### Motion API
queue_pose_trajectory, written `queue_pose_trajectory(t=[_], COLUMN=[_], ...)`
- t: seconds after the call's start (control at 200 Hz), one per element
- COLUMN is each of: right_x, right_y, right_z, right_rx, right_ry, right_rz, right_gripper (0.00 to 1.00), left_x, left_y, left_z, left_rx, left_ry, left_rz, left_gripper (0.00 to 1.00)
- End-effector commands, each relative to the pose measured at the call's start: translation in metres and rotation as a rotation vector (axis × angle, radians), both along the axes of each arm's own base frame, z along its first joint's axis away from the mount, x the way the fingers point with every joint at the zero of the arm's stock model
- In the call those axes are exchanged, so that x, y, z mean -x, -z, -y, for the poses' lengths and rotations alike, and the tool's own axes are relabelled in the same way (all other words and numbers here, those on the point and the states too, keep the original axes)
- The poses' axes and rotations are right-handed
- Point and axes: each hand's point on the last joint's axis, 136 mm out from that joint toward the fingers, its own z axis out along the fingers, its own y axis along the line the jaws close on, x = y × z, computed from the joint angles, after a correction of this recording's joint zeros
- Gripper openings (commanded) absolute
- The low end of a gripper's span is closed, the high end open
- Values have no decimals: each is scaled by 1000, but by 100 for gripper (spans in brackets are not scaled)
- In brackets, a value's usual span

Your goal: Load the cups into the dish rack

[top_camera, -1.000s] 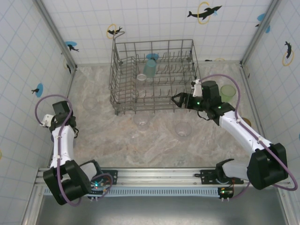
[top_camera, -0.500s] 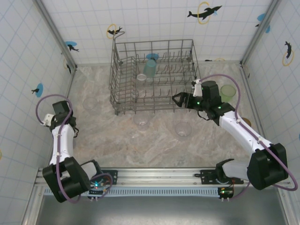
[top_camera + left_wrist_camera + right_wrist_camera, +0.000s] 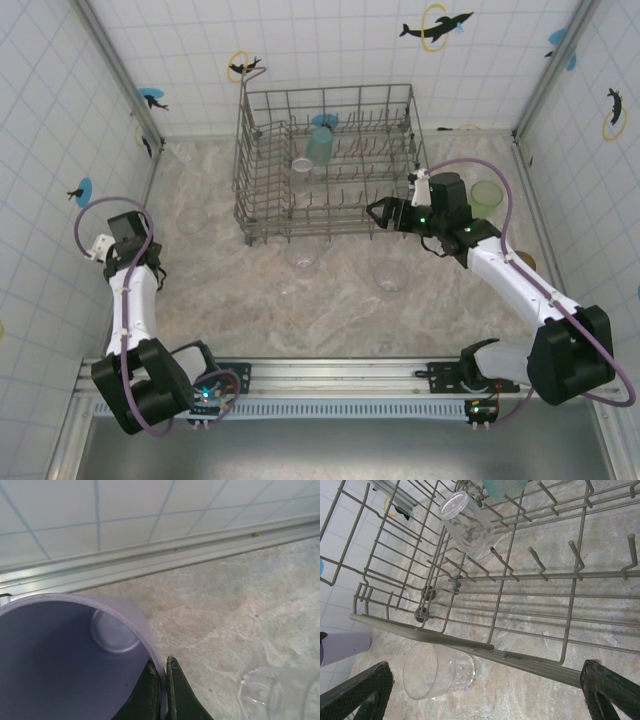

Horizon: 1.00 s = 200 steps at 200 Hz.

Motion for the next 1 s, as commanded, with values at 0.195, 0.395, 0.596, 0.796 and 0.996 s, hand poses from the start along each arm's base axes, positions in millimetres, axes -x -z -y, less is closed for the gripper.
queue_pose_trajectory(t=[0.195, 0.395, 0.596, 0.796, 0.996], right_x=[3, 4, 4, 7, 9], right_y=[-5, -2, -1, 0, 6], right_z=[-5, -8, -14, -19, -21], right_rx=[4, 4, 17, 28, 37], right_ry=[-8, -8, -16, -19, -24], right_rz=[6, 3, -12, -12, -18], right_gripper=[100, 100, 100, 100, 100], left_x=[-38, -45, -65, -78, -88], left_y=[-45, -74, -102, -131, -142], left_z=[25, 22, 29, 28, 48], left_rx=[20, -29, -32, -58, -21], left_ry=[230, 248, 313, 329, 429], left_rz=[206, 261, 369, 468, 605], left_gripper=[0, 0, 0, 0, 0])
